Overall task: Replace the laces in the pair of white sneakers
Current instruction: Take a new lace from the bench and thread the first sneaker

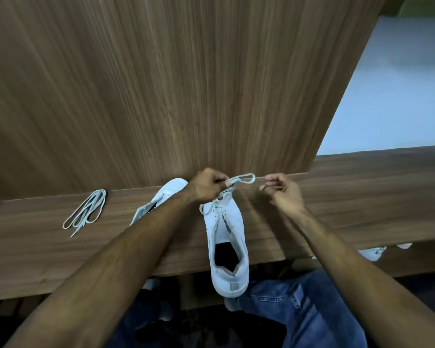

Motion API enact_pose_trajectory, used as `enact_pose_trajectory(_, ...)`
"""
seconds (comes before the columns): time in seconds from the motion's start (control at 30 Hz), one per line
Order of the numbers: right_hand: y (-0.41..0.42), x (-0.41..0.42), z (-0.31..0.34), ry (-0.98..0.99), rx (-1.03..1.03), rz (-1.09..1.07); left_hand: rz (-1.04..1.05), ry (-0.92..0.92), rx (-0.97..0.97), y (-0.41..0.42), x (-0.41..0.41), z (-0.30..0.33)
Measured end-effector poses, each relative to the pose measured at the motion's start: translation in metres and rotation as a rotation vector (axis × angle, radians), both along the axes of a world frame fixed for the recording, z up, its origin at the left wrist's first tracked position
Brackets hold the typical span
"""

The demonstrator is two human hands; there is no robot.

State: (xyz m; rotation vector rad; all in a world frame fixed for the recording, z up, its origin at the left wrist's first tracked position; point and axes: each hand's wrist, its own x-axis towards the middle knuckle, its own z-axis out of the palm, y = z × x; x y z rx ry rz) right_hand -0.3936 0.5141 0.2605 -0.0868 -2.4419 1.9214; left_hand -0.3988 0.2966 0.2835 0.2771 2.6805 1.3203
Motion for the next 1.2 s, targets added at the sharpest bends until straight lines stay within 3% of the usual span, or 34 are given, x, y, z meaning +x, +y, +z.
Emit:
enact_pose_trajectory(0.13,-0.022,0.015,-0.018,0.056,-0.022,0.344,-0.088,-0.012,0.028,0.017,0.001,-0.003)
enact_pose_trajectory(0.27,-0.040,0.017,-0.028,-0.130,-0.101,0.399,0.018,-0.056,0.274,0.029,0.004,0.005)
enact_pose_trajectory(0.4,-0.034,0.012,-0.026,-0.220,-0.072,0.199,0.143,-0.099,0.451,0.021,0.005,0.009)
enact_pose_trajectory(0.57,0.004,-0.008,0.012,-0.153,-0.511,-0.223,0.296,-0.119,0.480,0.001,0.001,-0.003)
enact_pose_trajectory(0.63,0.020,-0.016,0.030,-0.076,-0.505,-0.315,0.323,-0.142,0.491,-0.005,0.001,-0.010)
enact_pose_trajectory(0.73,0.036,-0.024,0.037,-0.036,-0.325,-0.266,0.326,-0.154,0.425,-0.009,0.004,-0.019)
enact_pose_trajectory(0.83,0.040,-0.026,0.007,-0.131,0.303,0.055,0.299,-0.117,0.304,-0.006,0.006,-0.024)
enact_pose_trajectory(0.9,0.035,-0.017,-0.009,-0.166,0.663,0.155,0.237,-0.083,0.215,-0.002,0.008,-0.024)
enact_pose_trajectory(0.93,0.029,-0.012,-0.013,-0.157,0.684,0.156,0.191,-0.062,0.171,0.001,0.008,-0.022)
enact_pose_trajectory(1.1,-0.014,0.007,-0.015,0.053,0.245,0.395,-0.061,0.058,-0.071,0.012,0.007,-0.001)
enact_pose_trajectory(1.2,-0.027,0.004,-0.007,0.110,0.159,0.381,-0.094,0.129,-0.161,0.011,0.004,0.011)
